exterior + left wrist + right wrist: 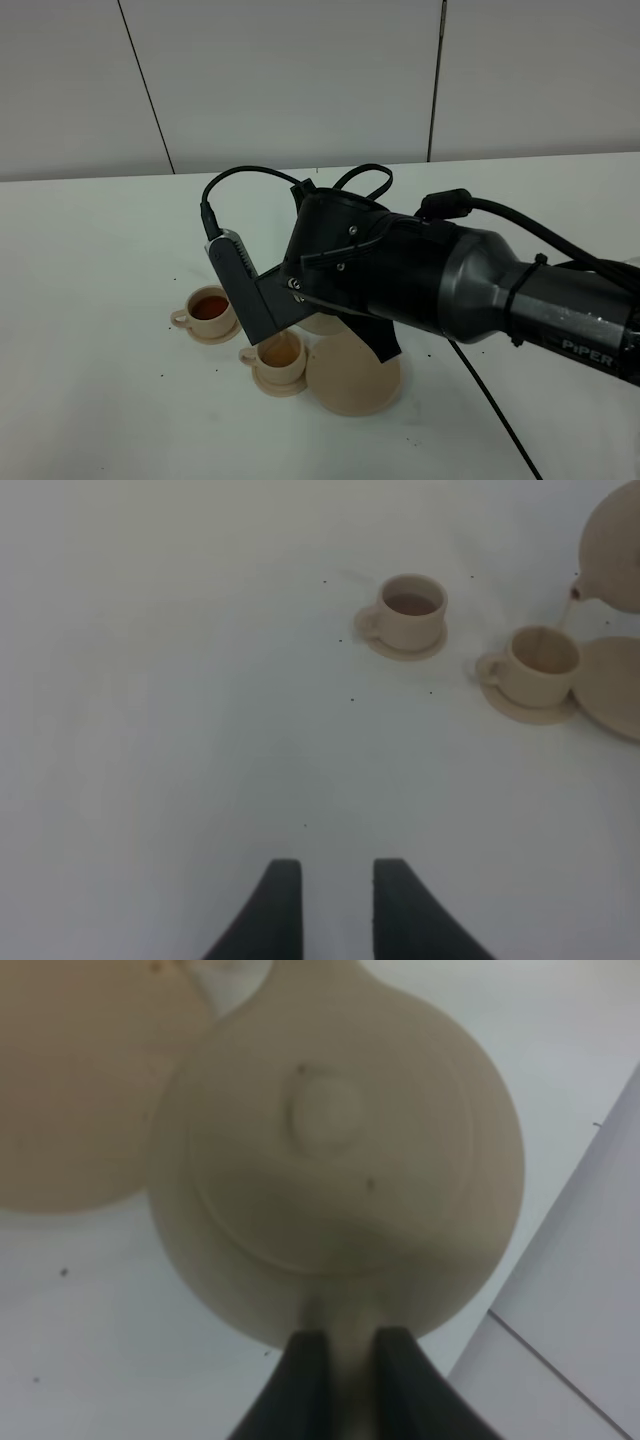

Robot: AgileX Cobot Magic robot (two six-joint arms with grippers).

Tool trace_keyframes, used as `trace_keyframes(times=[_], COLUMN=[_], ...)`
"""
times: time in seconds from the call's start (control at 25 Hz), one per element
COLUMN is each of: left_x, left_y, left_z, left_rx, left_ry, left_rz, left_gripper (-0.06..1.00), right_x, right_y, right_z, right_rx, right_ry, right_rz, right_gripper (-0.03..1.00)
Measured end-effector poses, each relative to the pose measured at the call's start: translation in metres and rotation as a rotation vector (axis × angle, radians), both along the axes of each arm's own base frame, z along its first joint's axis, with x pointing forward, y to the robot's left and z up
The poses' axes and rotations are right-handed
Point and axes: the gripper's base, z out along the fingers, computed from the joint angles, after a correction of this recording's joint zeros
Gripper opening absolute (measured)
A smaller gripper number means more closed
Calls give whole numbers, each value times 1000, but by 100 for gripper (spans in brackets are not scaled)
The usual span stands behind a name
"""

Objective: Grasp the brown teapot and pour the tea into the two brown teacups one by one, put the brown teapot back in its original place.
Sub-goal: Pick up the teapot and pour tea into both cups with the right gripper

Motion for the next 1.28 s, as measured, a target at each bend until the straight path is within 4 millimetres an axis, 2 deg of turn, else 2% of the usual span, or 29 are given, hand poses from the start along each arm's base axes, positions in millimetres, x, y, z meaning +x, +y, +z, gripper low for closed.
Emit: trace_keyframes(times=[0.88, 1.28], left_x=[0, 0], left_y=[0, 0], left_z=[0, 0], left_rx=[0, 0], left_ry=[0, 0], left_rz=[0, 0], left_gripper=[24, 24], right_x=[-5, -8], right_y=[5, 11], right_z=[1, -10], right_rx=[-40, -78], right_ry=[-49, -44], right_rz=[28, 39], right_gripper=[10, 10])
